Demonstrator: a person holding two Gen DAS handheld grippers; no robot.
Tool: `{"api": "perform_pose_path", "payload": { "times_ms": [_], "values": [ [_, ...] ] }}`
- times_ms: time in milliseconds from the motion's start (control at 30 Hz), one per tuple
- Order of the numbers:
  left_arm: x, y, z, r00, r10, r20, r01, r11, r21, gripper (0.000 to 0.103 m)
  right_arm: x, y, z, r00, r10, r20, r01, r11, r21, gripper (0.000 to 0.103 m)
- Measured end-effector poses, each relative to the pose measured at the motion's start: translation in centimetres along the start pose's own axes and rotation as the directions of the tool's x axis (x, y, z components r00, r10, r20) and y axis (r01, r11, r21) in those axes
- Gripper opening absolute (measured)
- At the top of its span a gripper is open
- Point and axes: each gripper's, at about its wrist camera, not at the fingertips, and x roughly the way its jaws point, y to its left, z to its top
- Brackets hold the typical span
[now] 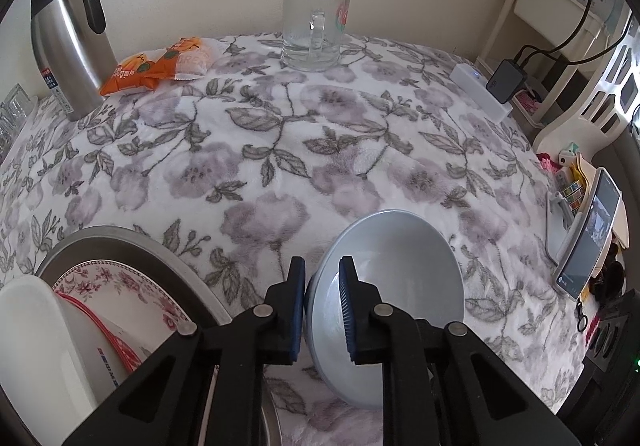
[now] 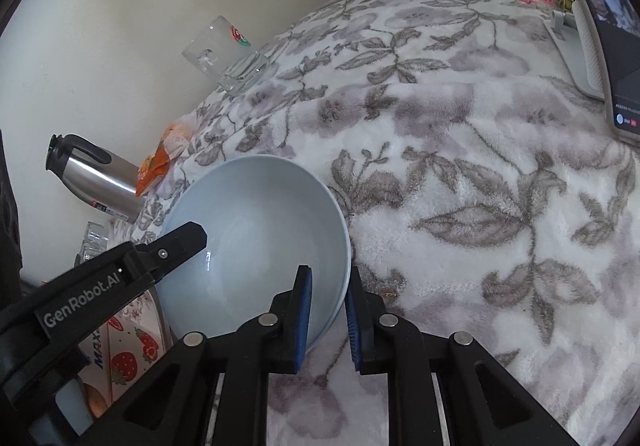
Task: Organize plates and bowls
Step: 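Lift the pale white bowl with the right gripper over the basin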
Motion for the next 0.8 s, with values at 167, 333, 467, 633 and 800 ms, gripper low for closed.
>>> {"api": "perform_pose_path", "payload": {
  "times_ms": [167,333,467,633,800],
  "values": [
    [-0.6,0.0,0.0,1.0,-0.003,0.01,0.003,1.0,-0.004,0.017,-1.1,0.4,0.3,1.0,0.0,0.029,0.001,1.0,-0.006,0.018],
    [-2.2,0.0,0.3,0.999,-0.02,0.038,0.02,1.0,-0.015,0.017,-2.6,1.2,0.5,0.998,-0.003,0.058,0.004,1.0,-0.027,0.018],
    [-3.8,0.4,0.5,0.997,-0.042,0.07,0.044,0.999,-0.023,0.017,-4.0,2.3,0.6,0.996,-0.009,0.086,0.013,0.999,-0.052,0.018],
    [-5.8,1.2,0.8,0.993,-0.07,0.096,0.074,0.996,-0.041,0.017,-5.9,3.9,0.5,0.992,-0.008,0.124,0.018,0.996,-0.085,0.018],
    [-7.6,2.2,0.9,0.988,-0.097,0.122,0.105,0.992,-0.063,0.017,-7.4,5.4,0.3,0.989,0.002,0.151,0.015,0.994,-0.111,0.018]
  ]
}}
